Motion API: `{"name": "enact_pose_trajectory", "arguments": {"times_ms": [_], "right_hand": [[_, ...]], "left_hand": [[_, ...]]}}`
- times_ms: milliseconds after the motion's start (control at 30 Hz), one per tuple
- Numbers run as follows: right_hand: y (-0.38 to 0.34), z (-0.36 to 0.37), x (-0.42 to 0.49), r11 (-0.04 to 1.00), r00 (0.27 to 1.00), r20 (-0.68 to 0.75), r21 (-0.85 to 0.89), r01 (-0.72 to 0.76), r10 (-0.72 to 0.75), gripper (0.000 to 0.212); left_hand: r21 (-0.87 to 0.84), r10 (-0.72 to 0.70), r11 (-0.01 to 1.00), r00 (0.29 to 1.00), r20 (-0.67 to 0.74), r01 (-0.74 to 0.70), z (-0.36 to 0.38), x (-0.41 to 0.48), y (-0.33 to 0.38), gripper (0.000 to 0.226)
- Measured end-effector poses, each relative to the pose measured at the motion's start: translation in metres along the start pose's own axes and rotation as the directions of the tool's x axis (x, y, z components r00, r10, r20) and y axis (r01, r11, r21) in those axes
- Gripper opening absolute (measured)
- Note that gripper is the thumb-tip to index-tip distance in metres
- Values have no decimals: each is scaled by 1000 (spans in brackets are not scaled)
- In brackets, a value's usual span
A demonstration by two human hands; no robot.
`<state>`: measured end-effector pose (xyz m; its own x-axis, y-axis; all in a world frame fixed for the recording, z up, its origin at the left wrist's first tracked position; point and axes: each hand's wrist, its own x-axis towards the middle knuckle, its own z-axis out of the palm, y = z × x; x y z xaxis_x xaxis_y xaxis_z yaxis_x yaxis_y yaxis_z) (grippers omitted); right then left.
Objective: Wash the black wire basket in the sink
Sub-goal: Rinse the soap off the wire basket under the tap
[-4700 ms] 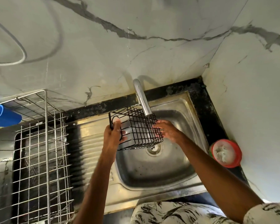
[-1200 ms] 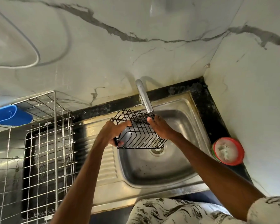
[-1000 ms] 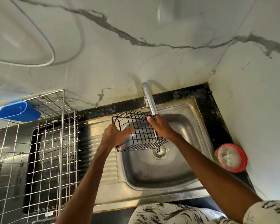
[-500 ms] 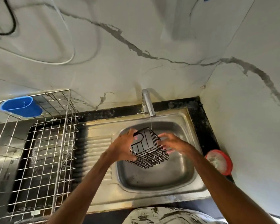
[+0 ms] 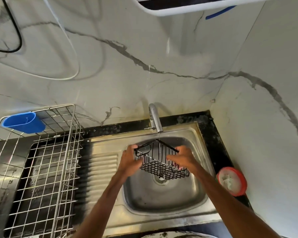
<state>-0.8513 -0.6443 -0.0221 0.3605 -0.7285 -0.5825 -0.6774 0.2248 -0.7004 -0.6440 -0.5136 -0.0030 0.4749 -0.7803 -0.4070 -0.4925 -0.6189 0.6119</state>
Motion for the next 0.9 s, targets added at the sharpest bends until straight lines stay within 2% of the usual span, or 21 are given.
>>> {"name": "enact_pose_trajectory", "arguments": {"times_ms": [67, 200, 300, 367, 433, 500, 533, 600, 667, 700, 833, 900], "right_hand": [[4, -1, 4, 1000, 1000, 10, 16, -26, 26, 82], [13, -4, 12, 995, 994, 42, 32, -99, 97, 79], [23, -3, 25, 984, 983, 104, 78, -161, 152, 59], [23, -3, 32, 979, 977, 130, 90, -183, 170, 39], [23, -3, 39, 976, 972, 151, 95, -195, 179, 30], [26, -4, 46, 979, 971, 172, 88, -184, 167, 25], [29, -5, 51, 981, 970, 184, 86, -175, 157, 23], [36, -5, 60, 983, 973, 186, 92, -159, 140, 29], [42, -2, 69, 982, 974, 193, 114, -147, 123, 49], [44, -1, 70, 978, 972, 200, 142, -156, 126, 56], [47, -4, 64, 953, 952, 252, 200, -228, 175, 51], [47, -18, 62, 957, 938, 284, 150, -248, 198, 57]], "left_hand": [[-61, -84, 995, 996, -16, 83, 4, 4, 10, 53], [-3, -135, 991, 989, -57, 135, 13, 16, 30, 53], [-6, -181, 984, 983, -42, 181, 23, 29, 44, 52], [48, -194, 980, 980, 48, 192, 34, 41, 49, 65], [117, -181, 979, 976, 116, 168, 42, 48, 54, 57], [139, -183, 976, 979, 94, 169, 48, 53, 52, 53], [120, -208, 972, 976, 60, 200, 50, 53, 51, 62], [74, -268, 961, 963, 26, 265, 53, 49, 50, 84], [30, -315, 949, 949, 28, 314, 57, 46, 52, 91], [14, -317, 948, 948, 10, 317, 58, 44, 54, 88], [46, -227, 972, 973, -47, 229, 62, 48, 56, 66], [85, -172, 981, 985, -30, 174, 60, 50, 58, 59]]}}
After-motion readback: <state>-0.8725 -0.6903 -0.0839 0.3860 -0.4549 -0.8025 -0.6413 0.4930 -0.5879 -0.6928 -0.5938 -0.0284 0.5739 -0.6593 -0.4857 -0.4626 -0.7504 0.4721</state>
